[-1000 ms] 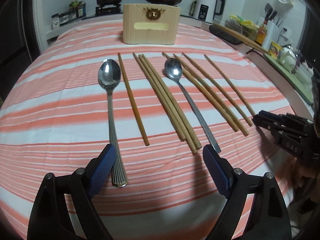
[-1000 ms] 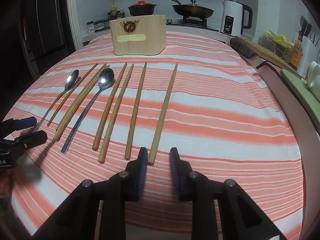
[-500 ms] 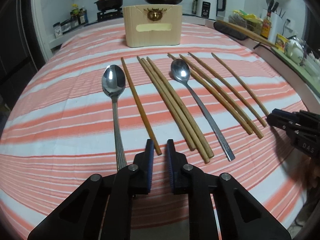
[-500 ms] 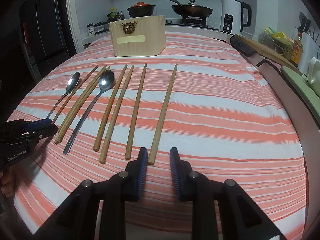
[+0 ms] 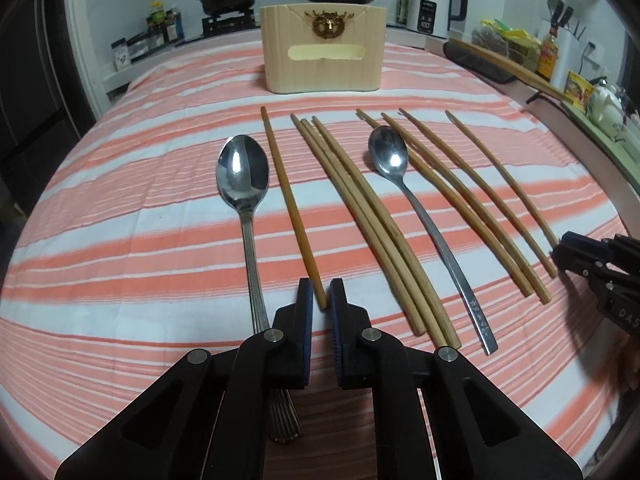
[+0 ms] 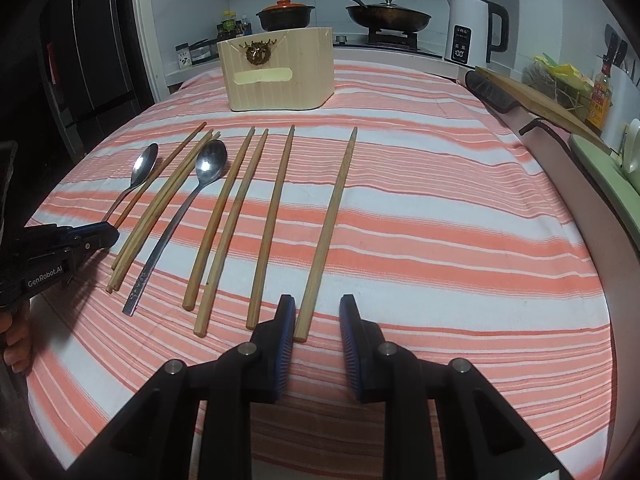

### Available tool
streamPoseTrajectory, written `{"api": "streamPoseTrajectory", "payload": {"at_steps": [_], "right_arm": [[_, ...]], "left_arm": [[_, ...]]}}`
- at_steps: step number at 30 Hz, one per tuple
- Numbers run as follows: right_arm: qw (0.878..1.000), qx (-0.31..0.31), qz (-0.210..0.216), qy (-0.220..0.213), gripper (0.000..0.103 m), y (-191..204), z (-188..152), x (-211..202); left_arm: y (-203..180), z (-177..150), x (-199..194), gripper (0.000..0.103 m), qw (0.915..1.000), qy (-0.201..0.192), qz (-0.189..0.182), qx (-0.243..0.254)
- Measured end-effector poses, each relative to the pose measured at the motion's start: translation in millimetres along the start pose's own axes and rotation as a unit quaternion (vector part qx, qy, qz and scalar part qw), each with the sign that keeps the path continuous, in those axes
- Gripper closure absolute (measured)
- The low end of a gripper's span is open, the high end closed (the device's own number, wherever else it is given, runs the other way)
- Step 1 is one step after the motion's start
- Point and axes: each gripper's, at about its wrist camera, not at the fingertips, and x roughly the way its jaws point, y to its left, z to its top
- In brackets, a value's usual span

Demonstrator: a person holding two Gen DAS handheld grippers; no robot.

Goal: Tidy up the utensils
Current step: 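Close the left tool on a wooden chopstick while the right tool grasps another chopstick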

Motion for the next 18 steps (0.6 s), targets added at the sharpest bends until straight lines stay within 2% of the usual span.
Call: {"api": "streamPoseTrajectory", "payload": {"at_steps": [2,6,8,9,12,14,16,18], "right_arm": [[1.0,-0.014,-0.007,0.004,0.078,5.1,3.6,2.9],[1.0,-0.023,-0.009,0.013,0.082,7.2,11.1,8.3],[0.999,-0.028,-0.012,0.021,0.093,5.6,15.6,10.3],[0.999,-0.029,-0.011,0.026,0.094,3.5,17.6,11.5],[0.999,-0.021,0.005,0.04,0.094,-3.9,21.5,12.9],[0.999,-0.019,0.014,0.029,0.094,-7.1,18.1,12.3],[0.999,-0.022,0.019,0.016,0.092,-9.1,12.2,9.7],[0.999,-0.022,0.029,0.013,0.086,-11.6,8.1,5.9]], "left_arm": [[4.2,3.2,1.9,0.095,0.9999,0.003,-0.012,-0.011],[10.8,11.4,8.0,0.096,0.9996,0.007,-0.022,-0.016],[12.8,12.5,8.8,0.096,0.9995,0.009,-0.026,-0.014],[15.3,11.8,8.7,0.096,0.9993,0.009,-0.032,-0.017],[21.9,6.5,5.4,0.094,0.9986,0.007,-0.044,-0.027],[22.8,3.9,3.7,0.094,0.9985,0.006,-0.045,-0.032],[19.7,1.4,1.8,0.093,0.9989,0.005,-0.038,-0.026],[12.1,-1.1,-0.3,0.09,0.9997,0.002,-0.021,-0.008]]}}
